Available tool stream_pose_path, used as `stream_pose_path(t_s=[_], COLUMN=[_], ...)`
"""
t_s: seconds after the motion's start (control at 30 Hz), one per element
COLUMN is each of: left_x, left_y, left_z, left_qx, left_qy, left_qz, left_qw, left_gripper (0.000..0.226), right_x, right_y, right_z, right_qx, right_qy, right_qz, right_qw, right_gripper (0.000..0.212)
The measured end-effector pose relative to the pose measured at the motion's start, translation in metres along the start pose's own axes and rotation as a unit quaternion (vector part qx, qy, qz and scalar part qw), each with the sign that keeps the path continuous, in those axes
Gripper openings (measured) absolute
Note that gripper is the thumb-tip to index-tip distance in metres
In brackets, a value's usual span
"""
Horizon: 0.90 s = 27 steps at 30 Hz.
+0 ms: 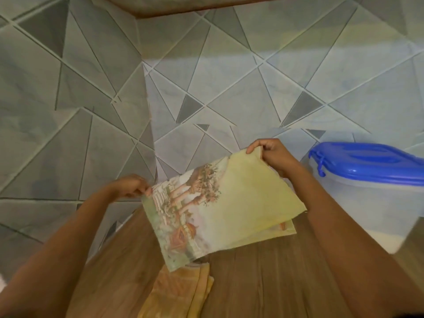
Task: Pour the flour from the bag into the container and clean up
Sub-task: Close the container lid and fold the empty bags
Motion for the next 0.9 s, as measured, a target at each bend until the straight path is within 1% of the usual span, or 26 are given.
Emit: stream_pose_path(t_s=[0.03,0.1,0.13,0.2,0.23,0.3,0.37,0.43,0.47,0.5,0.53,0.57,0.6,0.63,0.67,0.7,0.73,0.77,0.8,0.83,0.9], left_x=[-0.012,-0.037,-0.049,-0.074,-0.085,-0.102,-0.112,-0.119,-0.12,-0.12,-0.12,-0.119,-0.118,-0.118,-0.119,-0.119,-0.12,-0.119,-0.118,-0.116,-0.11], left_y=[0.007,0.014,0.018,0.03,0.033,0.034,0.032,0.037,0.039,0.04,0.039,0.038,0.036,0.035,0.034,0.032,0.03,0.025,0.023,0.019,0.018], left_z=[-0.003,-0.012,-0.021,-0.042,-0.049,-0.055,-0.05,-0.04,-0.034,-0.027,-0.019,-0.012,-0.005,0.001,0.005,0.006,0.004,0.0,-0.005,-0.011,-0.02], left_qx=[-0.002,0.017,0.039,0.102,0.116,0.116,0.095,0.071,0.06,0.051,0.046,0.041,0.033,0.016,-0.006,-0.022,-0.03,-0.033,-0.033,-0.038,-0.056], left_qy=[-0.038,-0.068,-0.061,-0.066,-0.076,-0.069,-0.023,0.022,0.044,0.067,0.098,0.137,0.183,0.223,0.249,0.268,0.29,0.313,0.33,0.339,0.338], left_qz=[-0.025,-0.092,-0.109,-0.137,-0.16,-0.202,-0.241,-0.274,-0.281,-0.284,-0.283,-0.277,-0.27,-0.263,-0.259,-0.254,-0.244,-0.23,-0.218,-0.206,-0.191], left_qw=[0.999,0.993,0.991,0.983,0.977,0.97,0.966,0.959,0.957,0.955,0.953,0.95,0.945,0.939,0.933,0.929,0.925,0.921,0.918,0.917,0.92], left_gripper=[0.013,0.047,0.052,0.051,0.051,0.045,0.041,0.051,0.052,0.048,0.037,0.022,0.008,0.006,0.014,0.019,0.021,0.021,0.02,0.019,0.017], right_x=[0.009,0.028,0.036,0.05,0.055,0.065,0.069,0.06,0.048,0.034,0.016,-0.005,-0.025,-0.044,-0.059,-0.063,-0.065,-0.061,-0.056,-0.049,-0.04], right_y=[-0.001,-0.004,-0.007,-0.011,-0.013,-0.016,-0.017,-0.013,-0.008,-0.001,0.008,0.017,0.028,0.039,0.049,0.056,0.059,0.059,0.057,0.054,0.044], right_z=[-0.003,-0.013,-0.019,-0.027,-0.029,-0.027,-0.017,-0.001,0.008,0.018,0.028,0.033,0.033,0.025,0.009,-0.01,-0.027,-0.043,-0.053,-0.059,-0.055], right_qx=[0.008,0.031,0.042,0.056,0.058,0.045,0.027,0.011,-0.004,-0.028,-0.063,-0.098,-0.12,-0.125,-0.11,-0.086,-0.06,-0.04,-0.032,-0.038,-0.083], right_qy=[-0.001,-0.005,-0.007,-0.015,-0.022,-0.025,-0.007,-0.006,-0.016,-0.028,-0.033,-0.043,-0.078,-0.139,-0.203,-0.257,-0.289,-0.309,-0.322,-0.334,-0.333], right_qz=[0.01,0.038,0.054,0.078,0.088,0.104,0.111,0.086,0.062,0.034,-0.005,-0.046,-0.09,-0.127,-0.153,-0.163,-0.163,-0.151,-0.138,-0.124,-0.104], right_qw=[1.0,0.999,0.998,0.995,0.994,0.993,0.993,0.996,0.998,0.999,0.997,0.993,0.986,0.974,0.961,0.949,0.942,0.938,0.936,0.934,0.933], right_gripper=[0.049,0.043,0.04,0.037,0.036,0.033,0.031,0.034,0.033,0.032,0.031,0.035,0.046,0.064,0.084,0.099,0.107,0.107,0.101,0.089,0.053])
Point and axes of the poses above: each hand's wrist, its own y-axis away from the middle knuckle, its own z-axis out of the back of the hand, x = y × z, the point moved 6 cm from there along -y, towards the middle knuckle, and after that the axes turned 9 degrees about z, right-handed, at the moved point
